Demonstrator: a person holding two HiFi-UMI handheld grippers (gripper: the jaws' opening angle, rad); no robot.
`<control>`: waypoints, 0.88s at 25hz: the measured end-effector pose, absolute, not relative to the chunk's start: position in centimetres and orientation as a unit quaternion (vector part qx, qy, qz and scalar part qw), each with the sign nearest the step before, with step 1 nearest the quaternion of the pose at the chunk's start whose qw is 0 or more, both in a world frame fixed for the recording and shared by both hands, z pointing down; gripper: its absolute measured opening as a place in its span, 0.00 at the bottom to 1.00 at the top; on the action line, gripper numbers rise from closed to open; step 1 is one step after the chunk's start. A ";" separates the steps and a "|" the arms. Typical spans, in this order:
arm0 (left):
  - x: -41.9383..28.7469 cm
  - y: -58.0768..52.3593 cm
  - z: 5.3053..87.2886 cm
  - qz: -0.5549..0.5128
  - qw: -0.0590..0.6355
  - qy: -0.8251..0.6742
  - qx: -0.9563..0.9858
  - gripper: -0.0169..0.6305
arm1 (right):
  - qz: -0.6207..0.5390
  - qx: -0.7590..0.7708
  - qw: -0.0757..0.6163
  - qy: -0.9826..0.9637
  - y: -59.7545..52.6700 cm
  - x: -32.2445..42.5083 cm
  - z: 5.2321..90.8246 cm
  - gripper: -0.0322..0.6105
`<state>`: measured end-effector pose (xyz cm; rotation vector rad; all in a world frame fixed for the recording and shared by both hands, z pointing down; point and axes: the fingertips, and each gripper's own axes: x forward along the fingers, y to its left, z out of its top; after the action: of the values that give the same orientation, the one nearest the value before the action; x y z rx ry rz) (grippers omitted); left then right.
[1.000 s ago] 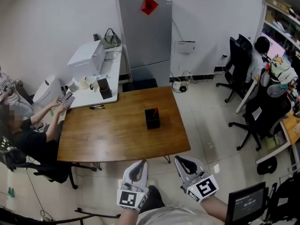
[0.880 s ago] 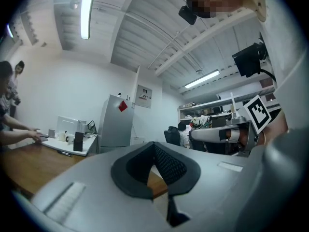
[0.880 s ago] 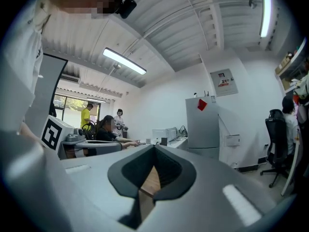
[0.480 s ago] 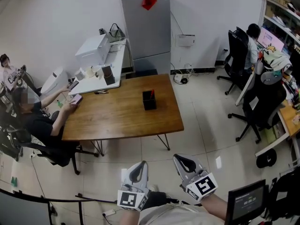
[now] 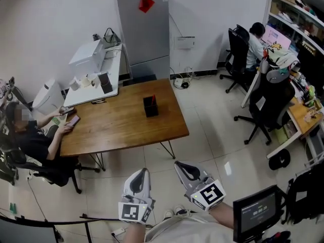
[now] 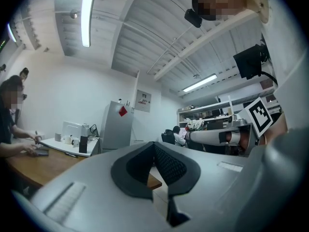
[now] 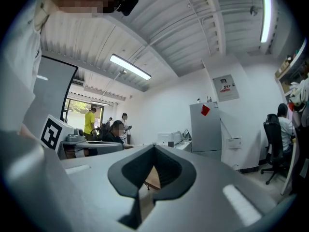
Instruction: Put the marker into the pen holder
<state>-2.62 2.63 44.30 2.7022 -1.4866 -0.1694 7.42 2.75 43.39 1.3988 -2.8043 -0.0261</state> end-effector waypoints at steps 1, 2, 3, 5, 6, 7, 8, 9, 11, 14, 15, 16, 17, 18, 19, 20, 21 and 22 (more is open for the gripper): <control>-2.6 2.6 44.3 -0.055 0.027 -0.478 0.876 0.04 | -0.009 0.448 0.005 -0.894 2.8 7.2 43.4 0.05; -2.7 2.6 44.3 -0.055 0.028 -0.475 0.878 0.04 | -0.008 0.450 0.006 -0.893 2.9 6.9 43.5 0.05; -2.8 2.6 44.3 -0.055 0.029 -0.472 0.880 0.04 | -0.007 0.452 0.007 -0.892 3.0 6.6 43.6 0.05; -2.9 2.6 44.4 -0.054 0.030 -0.464 0.884 0.04 | -0.007 0.455 0.009 -0.890 3.2 6.2 43.7 0.05; -2.8 2.8 44.5 -0.052 0.032 -0.460 0.886 0.04 | -0.006 0.457 0.012 -0.889 3.4 6.1 43.9 0.05; -2.7 3.0 44.6 -0.050 0.034 -0.456 0.888 0.04 | -0.004 0.460 0.014 -0.888 3.7 6.2 44.0 0.05; -2.5 3.3 44.6 -0.050 0.035 -0.455 0.888 0.04 | -0.003 0.461 0.015 -0.887 3.9 6.3 44.1 0.05; -2.4 3.4 44.5 -0.052 0.034 -0.456 0.888 0.04 | -0.002 0.461 0.014 -0.887 4.1 6.6 44.1 0.05; -2.0 3.4 44.1 -0.056 0.027 -0.459 0.886 0.04 | -0.002 0.460 0.011 -0.888 4.2 7.1 44.0 0.05; -1.4 3.8 43.8 -0.057 0.021 -0.459 0.886 0.04 | -0.001 0.458 0.005 -0.889 4.5 7.5 43.6 0.05; -1.3 4.0 43.7 -0.057 0.021 -0.458 0.887 0.04 | -0.003 0.458 0.001 -0.889 4.6 7.6 43.2 0.05; -1.2 4.1 43.5 -0.057 0.019 -0.457 0.887 0.04 | -0.008 0.457 -0.002 -0.889 4.7 7.6 42.7 0.05; -1.2 4.1 43.3 -0.058 0.017 -0.458 0.887 0.04 | -0.016 0.456 -0.004 -0.890 4.7 7.6 42.2 0.05; -1.2 4.0 43.1 -0.059 0.015 -0.459 0.886 0.04 | -0.022 0.455 -0.004 -0.890 4.6 7.6 41.9 0.05; -1.2 3.9 42.9 -0.060 0.013 -0.461 0.885 0.04 | -0.026 0.455 -0.002 -0.890 4.5 7.7 41.8 0.05; -1.2 3.7 42.8 -0.060 0.012 -0.463 0.884 0.04 | -0.028 0.454 -0.002 -0.891 4.4 7.7 41.7 0.05; -1.3 3.7 42.6 -0.058 0.010 -0.464 0.884 0.04 | -0.029 0.454 -0.004 -0.890 4.3 7.8 41.7 0.05; -1.4 3.6 42.5 -0.056 0.007 -0.465 0.884 0.04 | -0.030 0.457 -0.008 -0.889 4.2 7.8 41.5 0.05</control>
<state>-1.38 3.63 42.51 2.7638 -1.4539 -0.1751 7.84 4.22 41.52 1.4420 -2.8083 -0.0937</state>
